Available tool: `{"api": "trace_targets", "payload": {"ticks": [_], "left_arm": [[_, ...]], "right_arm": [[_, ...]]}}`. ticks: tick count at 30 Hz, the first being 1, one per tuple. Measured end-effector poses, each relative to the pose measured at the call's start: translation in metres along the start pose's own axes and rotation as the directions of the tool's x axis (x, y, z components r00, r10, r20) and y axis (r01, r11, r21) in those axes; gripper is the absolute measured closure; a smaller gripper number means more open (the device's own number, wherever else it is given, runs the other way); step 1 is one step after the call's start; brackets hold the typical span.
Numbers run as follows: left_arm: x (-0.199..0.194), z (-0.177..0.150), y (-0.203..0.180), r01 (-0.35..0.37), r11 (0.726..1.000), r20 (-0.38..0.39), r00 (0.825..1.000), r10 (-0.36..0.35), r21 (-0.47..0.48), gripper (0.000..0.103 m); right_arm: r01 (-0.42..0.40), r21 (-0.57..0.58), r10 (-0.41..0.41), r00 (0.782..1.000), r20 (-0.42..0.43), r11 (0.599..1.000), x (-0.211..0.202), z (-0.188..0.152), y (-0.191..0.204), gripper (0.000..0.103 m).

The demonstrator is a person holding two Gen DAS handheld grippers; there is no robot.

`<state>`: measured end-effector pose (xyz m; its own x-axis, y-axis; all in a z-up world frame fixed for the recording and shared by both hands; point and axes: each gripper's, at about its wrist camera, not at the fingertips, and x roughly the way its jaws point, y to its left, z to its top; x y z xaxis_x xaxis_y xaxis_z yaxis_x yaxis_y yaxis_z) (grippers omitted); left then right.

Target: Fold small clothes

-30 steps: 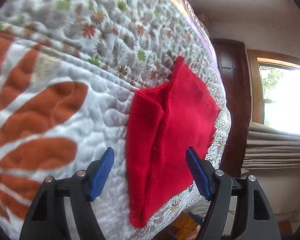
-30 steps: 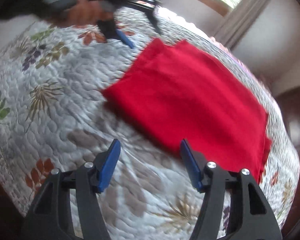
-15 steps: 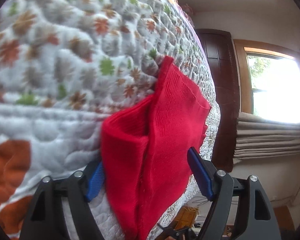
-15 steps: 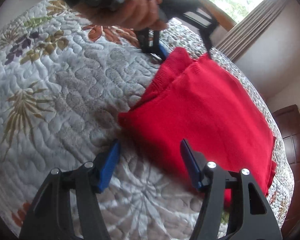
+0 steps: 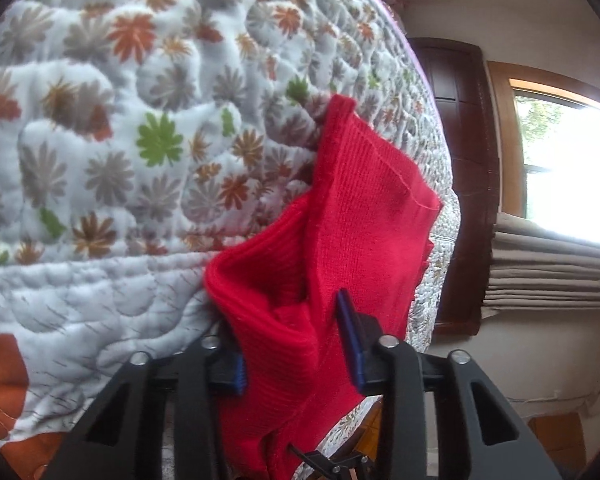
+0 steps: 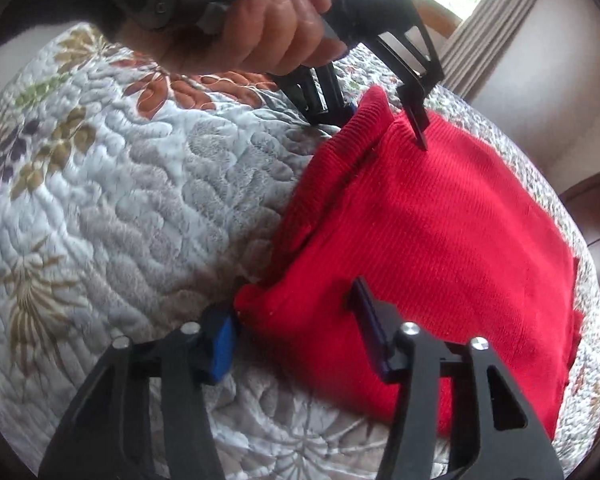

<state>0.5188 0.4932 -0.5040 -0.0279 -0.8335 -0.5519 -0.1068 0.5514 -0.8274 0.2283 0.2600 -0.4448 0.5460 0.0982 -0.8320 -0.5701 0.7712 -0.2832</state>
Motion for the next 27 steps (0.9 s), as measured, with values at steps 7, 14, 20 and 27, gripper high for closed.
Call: {"api": "trace_targets", "payload": {"ticks": [7,14,20,27], "left_arm": [[0.002,0.002,-0.008,-0.032,0.999,-0.007,0.999,0.032,-0.029,0.081],[-0.006,-0.003,-0.033,-0.047,0.998,0.003,0.999,0.047,-0.035,0.082],[-0.013,-0.007,-0.065,-0.065,0.997,0.01,0.998,0.065,-0.028,0.082],[-0.015,-0.013,-0.115,-0.085,0.996,0.026,0.996,0.086,-0.013,0.083]], "right_arm": [[-0.044,0.072,0.045,0.999,-0.017,0.996,-0.001,0.007,-0.019,0.085],[-0.067,0.143,0.067,0.998,0.01,0.987,-0.024,0.016,-0.044,0.09],[-0.082,0.198,0.075,0.996,0.04,0.977,-0.053,0.021,-0.06,0.091],[-0.097,0.266,0.076,0.993,0.088,0.959,-0.09,0.029,-0.096,0.091]]}}
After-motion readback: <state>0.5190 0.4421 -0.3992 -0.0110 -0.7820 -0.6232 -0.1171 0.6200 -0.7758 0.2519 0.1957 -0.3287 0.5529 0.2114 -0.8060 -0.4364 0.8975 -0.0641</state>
